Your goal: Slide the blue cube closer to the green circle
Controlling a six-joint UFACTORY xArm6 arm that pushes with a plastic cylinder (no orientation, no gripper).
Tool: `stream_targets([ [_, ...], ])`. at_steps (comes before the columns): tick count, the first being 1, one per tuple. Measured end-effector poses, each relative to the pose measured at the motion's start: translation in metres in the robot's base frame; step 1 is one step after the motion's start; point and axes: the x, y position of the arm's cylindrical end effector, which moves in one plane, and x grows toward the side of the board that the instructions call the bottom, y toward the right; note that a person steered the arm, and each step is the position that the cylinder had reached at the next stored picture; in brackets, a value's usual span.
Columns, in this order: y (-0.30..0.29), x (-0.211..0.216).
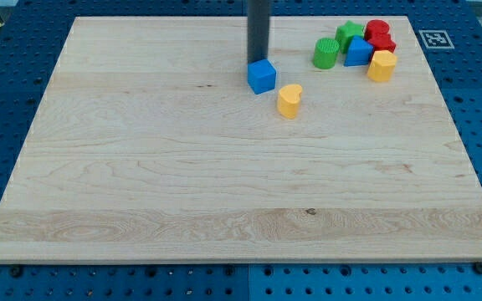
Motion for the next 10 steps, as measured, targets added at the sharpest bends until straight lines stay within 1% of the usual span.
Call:
stream_targets([
  [1,0.017,0.0],
  [2,0.003,-0.016],
  [3,-0.024,-0.028],
  [4,-0.053,-0.025],
  [5,-0.063,0.009],
  [6,-0.06,0.033],
  [7,-0.046,0.043],
  [8,-0.013,0.049],
  [10,0.121,0.018],
])
